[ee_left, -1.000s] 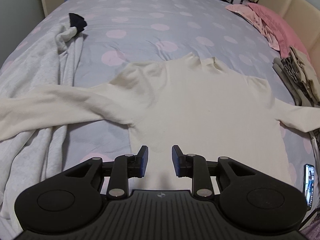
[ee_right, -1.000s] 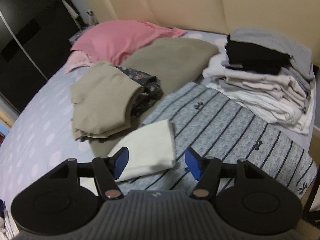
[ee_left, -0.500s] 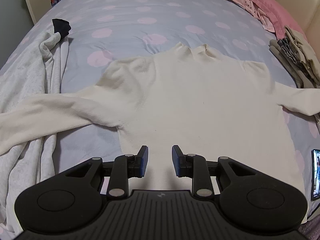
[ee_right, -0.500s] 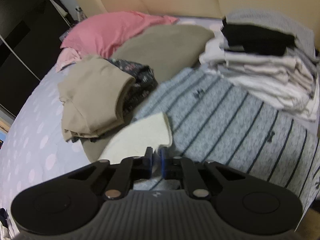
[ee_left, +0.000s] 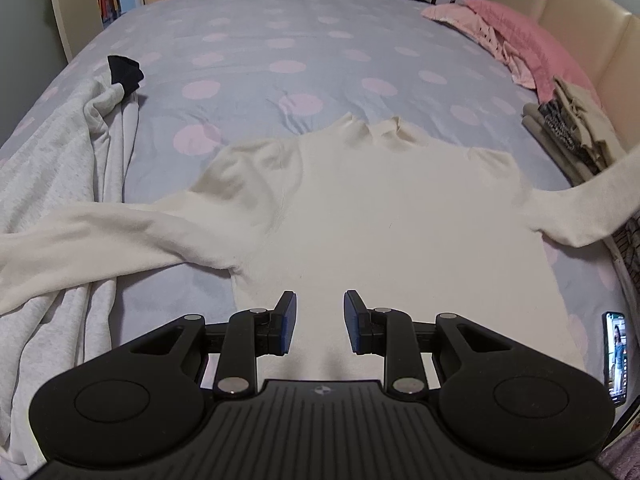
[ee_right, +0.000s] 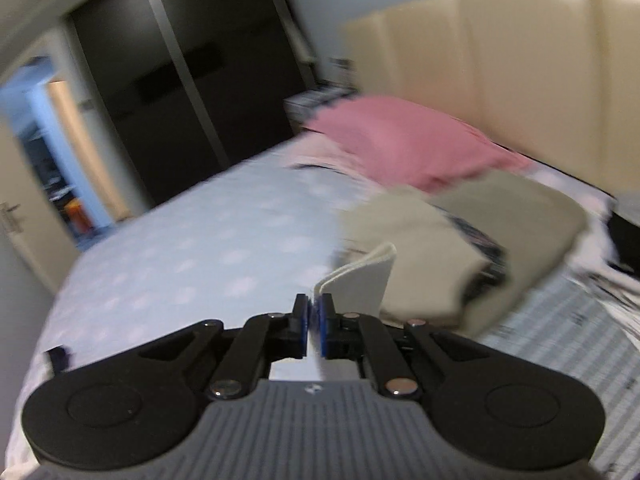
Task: Fold clothes
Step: 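Lift the held sleeve up off the bed with the right tool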
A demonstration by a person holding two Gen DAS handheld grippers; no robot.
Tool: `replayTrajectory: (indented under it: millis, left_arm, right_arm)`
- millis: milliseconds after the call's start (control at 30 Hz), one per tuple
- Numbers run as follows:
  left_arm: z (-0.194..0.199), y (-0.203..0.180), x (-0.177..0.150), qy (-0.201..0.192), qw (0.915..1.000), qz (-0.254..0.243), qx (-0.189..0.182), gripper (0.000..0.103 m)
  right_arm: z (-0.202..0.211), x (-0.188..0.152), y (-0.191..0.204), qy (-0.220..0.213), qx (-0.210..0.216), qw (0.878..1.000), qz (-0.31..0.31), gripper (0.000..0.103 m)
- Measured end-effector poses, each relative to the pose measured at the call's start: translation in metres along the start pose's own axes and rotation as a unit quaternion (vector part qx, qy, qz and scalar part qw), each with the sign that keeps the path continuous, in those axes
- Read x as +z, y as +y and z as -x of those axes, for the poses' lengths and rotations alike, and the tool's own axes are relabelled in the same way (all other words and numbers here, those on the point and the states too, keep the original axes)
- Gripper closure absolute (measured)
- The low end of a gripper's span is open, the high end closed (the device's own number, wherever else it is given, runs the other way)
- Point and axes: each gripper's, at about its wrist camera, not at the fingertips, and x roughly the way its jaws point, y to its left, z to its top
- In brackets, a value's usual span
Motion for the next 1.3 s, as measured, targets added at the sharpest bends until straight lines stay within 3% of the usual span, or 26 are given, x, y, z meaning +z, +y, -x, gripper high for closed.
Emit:
replayTrajectory:
  millis: [300,733,967,1200,1300]
  left_arm:
    - [0.02,0.014,-0.003,-0.028,0.9995,0.01,-0.006,0.079]
    - [0.021,0.062,-0.022,-0.02,0.9987,0.045,0.014,0.079]
    - [0.021,0.084,-0.03,-0.017,0.9976,0.063,0.02,0.079]
    - [0.018,0.092,-0.027,-0.017,0.9969,0.073,0.022,0.079]
    - [0.015,0.094,-0.026,-0.014,0.9966,0.078,0.025,0.079]
  right_arm:
    - [0.004,-0.004,0.151,-0.003,0.114,0.99,0.081,0.097]
    - [-0.037,-0.064,0.291,0.064,0.221,0.965,0.129,0.097]
    - [-0.066,-0.099,0.336,0.109,0.233,0.955,0.149,0.097]
    - [-0.099,-0.15,0.344,0.175,0.24,0.943,0.151,0.097]
    - [-0.11,-0.17,0.345,0.203,0.245,0.936,0.154,0.092]
